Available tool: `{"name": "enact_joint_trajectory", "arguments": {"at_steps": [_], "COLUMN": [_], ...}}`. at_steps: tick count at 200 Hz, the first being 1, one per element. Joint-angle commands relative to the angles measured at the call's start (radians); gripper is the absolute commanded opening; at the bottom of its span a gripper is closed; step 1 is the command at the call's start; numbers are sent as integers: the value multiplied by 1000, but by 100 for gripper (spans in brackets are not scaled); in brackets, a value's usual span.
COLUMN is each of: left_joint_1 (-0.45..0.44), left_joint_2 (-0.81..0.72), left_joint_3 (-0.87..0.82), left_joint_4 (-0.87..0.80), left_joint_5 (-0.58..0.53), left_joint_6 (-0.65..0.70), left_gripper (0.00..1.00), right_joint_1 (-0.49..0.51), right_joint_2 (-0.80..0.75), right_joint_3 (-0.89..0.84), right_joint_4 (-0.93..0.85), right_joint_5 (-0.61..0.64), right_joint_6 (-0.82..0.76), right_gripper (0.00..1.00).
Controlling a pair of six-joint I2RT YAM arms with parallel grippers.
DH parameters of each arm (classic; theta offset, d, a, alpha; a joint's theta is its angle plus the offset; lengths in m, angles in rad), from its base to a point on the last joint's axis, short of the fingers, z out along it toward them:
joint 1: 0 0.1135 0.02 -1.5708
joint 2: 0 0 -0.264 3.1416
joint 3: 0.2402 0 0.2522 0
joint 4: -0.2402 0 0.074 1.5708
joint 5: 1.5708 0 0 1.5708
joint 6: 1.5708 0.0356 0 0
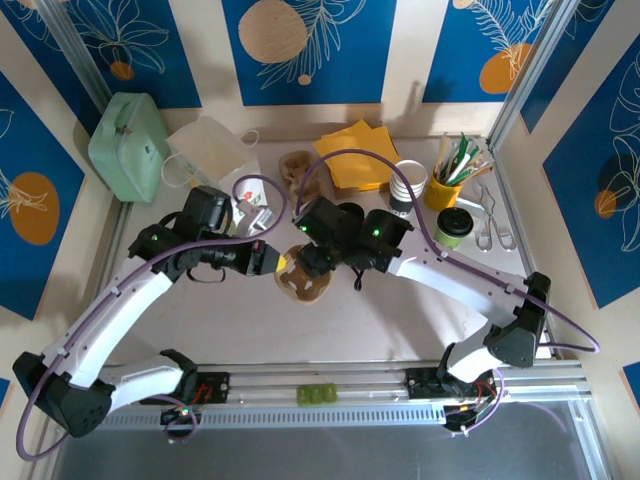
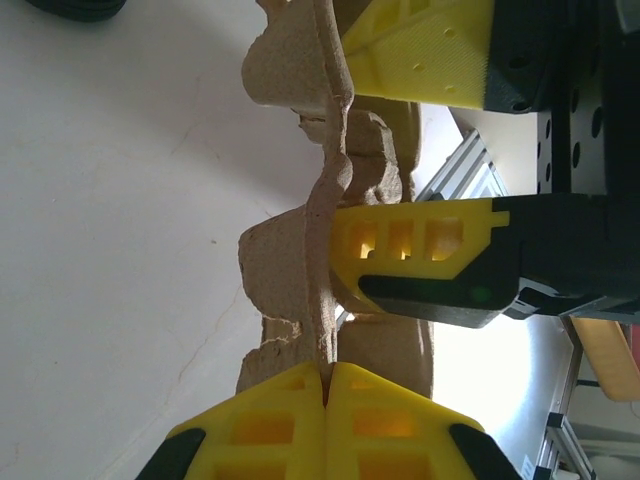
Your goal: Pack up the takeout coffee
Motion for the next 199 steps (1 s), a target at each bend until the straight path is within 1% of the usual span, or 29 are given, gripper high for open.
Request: {"name": "enact_joint_trajectory", "arguments": {"at_steps": [1,85,107,145,199], "left_joint_1": [9,9,10,9,10], "left_joint_2": [-17,3,3,8,26], "left_joint_3": [-12,-16,-22,-16,9], "left_joint_4": [19,39,46,46,33], "left_joint_5": [7,5,13,15,10], "left_joint_6": [20,2,-3,-6,-8], "left_gripper": [0,0,0,0,0], "right_joint_1": [-10,-38,-51,-62,-66], "right_joint_2": [-47,-98,-108,-94,-75], "right_joint_3": [-40,-108,-122,-130,-122], "right_joint_4": [31,79,97,109,107], "right_joint_5": [-45,-80,-93,-112,-121], "right_joint_6": [19,28,31,18,-3], "right_gripper": [63,63,58,60,58]}}
